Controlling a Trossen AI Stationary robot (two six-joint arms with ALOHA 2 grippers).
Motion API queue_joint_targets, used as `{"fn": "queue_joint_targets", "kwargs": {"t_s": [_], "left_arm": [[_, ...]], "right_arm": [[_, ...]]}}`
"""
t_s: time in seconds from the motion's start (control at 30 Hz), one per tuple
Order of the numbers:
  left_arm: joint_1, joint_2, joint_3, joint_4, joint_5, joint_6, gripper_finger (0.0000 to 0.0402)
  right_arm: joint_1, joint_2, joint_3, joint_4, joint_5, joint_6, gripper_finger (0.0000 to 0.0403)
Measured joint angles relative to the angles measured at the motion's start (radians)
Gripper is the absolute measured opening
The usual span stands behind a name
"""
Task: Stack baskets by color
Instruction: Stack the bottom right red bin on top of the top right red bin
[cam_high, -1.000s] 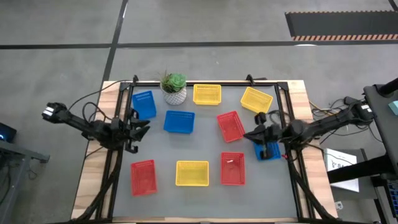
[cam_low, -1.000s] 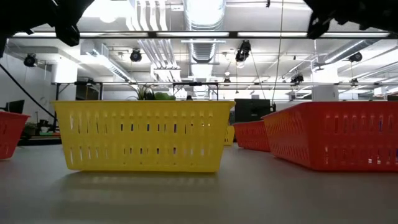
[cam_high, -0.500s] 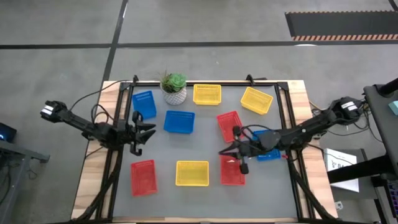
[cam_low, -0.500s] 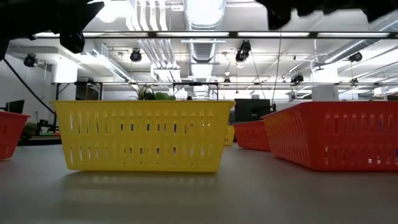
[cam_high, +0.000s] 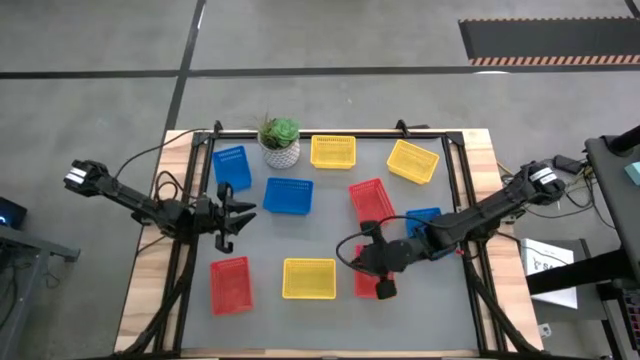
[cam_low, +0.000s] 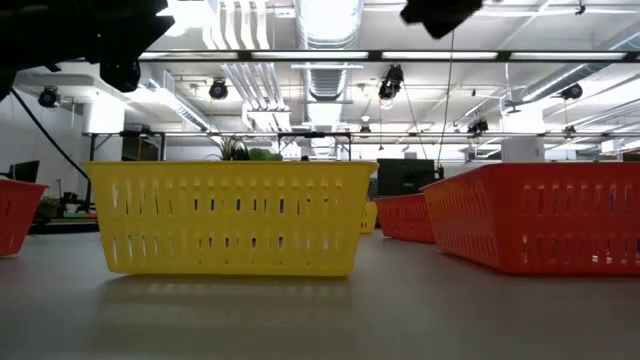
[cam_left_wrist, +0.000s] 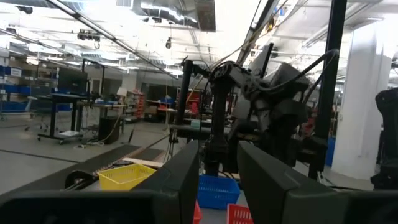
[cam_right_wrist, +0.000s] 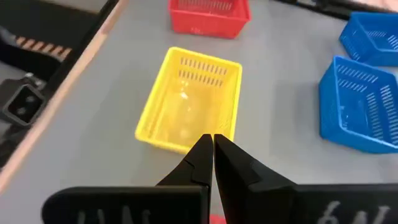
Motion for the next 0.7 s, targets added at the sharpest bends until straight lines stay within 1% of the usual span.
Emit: {"fn": "queue_joint_targets", "kwargs": {"t_s": [0.13,0.23,0.33,0.43,0.53,0.7], "left_arm": [[0.000,-0.003,0.000,0.000,-0.001,0.000,0.0095],[0.000,-0.003,0.000,-0.001,-0.001,0.000,0.0095],[0.000,-0.003,0.000,0.004,-0.002,0.001,0.0095],[0.000,-0.005,0.000,0.042,-0.004,0.002,0.0095],[0.000,-0.005,0.000,0.078,-0.005,0.031,0.0095],[0.000,-0.010,0.002,0.104,-0.005,0.061,0.0095]], "right_arm": [[0.025,0.033,0.115,-0.213,-0.002,0.083,0.0009],[0.041,0.053,0.177,-0.338,-0.002,0.128,0.0009],[0.057,0.060,0.210,-0.404,-0.003,0.176,0.0009],[0.072,0.062,0.217,-0.442,-0.011,0.230,0.0016],[0.081,0.061,0.215,-0.462,-0.011,0.280,0.0036],[0.089,0.075,0.212,-0.483,-0.010,0.363,0.0089]]}}
